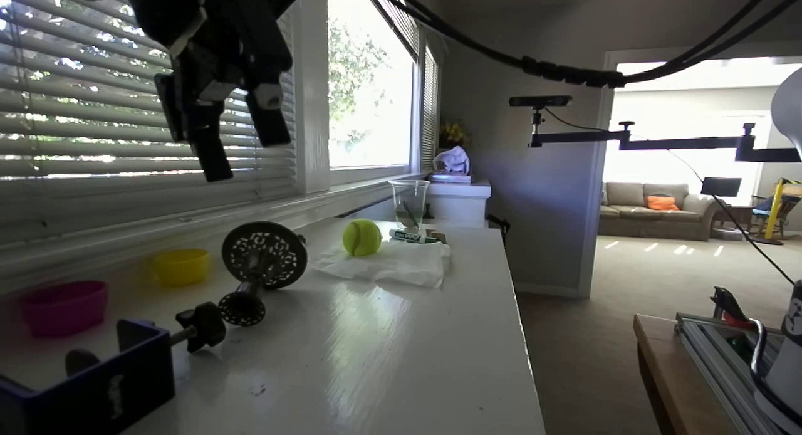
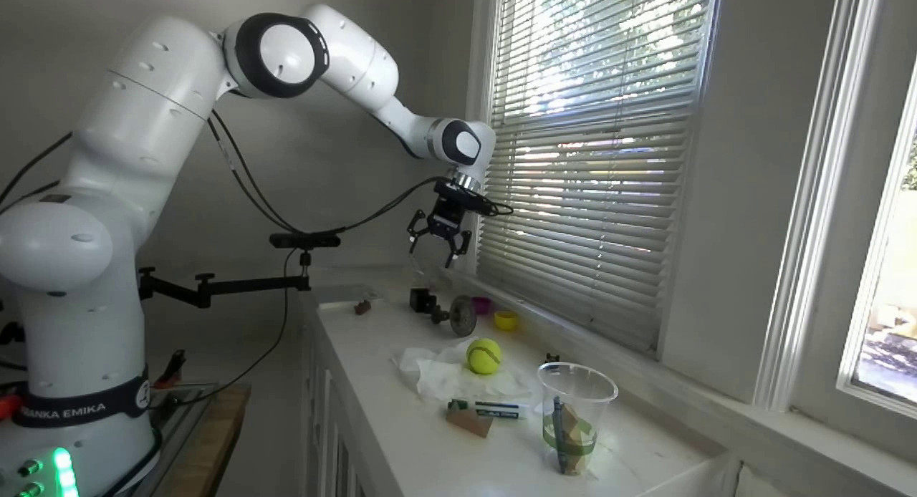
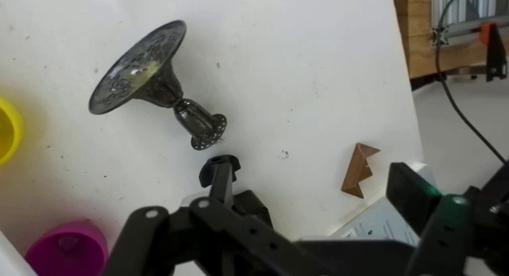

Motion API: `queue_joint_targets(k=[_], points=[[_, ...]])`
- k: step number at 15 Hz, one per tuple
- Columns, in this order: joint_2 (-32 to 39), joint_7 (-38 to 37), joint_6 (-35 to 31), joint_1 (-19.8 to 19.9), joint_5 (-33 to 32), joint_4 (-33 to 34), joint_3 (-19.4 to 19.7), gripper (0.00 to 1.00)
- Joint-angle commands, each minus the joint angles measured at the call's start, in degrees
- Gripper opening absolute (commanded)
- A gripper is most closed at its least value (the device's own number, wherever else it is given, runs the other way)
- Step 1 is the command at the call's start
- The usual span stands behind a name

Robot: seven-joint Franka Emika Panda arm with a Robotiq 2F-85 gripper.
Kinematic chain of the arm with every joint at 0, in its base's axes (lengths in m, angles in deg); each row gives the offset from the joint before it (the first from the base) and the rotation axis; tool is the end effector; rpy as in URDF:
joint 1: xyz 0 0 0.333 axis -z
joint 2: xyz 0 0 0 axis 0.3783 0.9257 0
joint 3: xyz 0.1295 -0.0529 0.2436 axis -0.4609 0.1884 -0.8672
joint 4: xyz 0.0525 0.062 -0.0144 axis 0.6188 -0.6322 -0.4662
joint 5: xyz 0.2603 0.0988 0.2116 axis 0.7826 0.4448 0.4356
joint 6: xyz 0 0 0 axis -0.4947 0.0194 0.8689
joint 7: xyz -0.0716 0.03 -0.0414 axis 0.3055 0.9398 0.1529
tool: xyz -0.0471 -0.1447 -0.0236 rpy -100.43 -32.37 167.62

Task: Move the black object to the left

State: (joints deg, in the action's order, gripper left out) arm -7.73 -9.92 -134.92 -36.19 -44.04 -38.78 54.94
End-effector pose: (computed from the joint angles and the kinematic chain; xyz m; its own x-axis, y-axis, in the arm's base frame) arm 0.5016 0.2569 0.3554 0.1586 0.9795 -0.1243 0.9361 -0.1893 -0.2965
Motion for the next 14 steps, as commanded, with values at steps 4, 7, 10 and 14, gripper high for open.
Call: queue_joint_targets(k=[4,7,10,14], points=[[-9.86,-13.35,0.13,3.33,7.15,-11.29,1.31,1.0],[-11.91,-20.32,0.22,4.04,5.73,-14.86,2.56,1.0],[-13.75,-26.6,-0.92,5.27,5.51,-17.71,4.26,1.0],[-14.82,-36.02,-2.77,6.13,5.59,-19.12,6.07,1.0]])
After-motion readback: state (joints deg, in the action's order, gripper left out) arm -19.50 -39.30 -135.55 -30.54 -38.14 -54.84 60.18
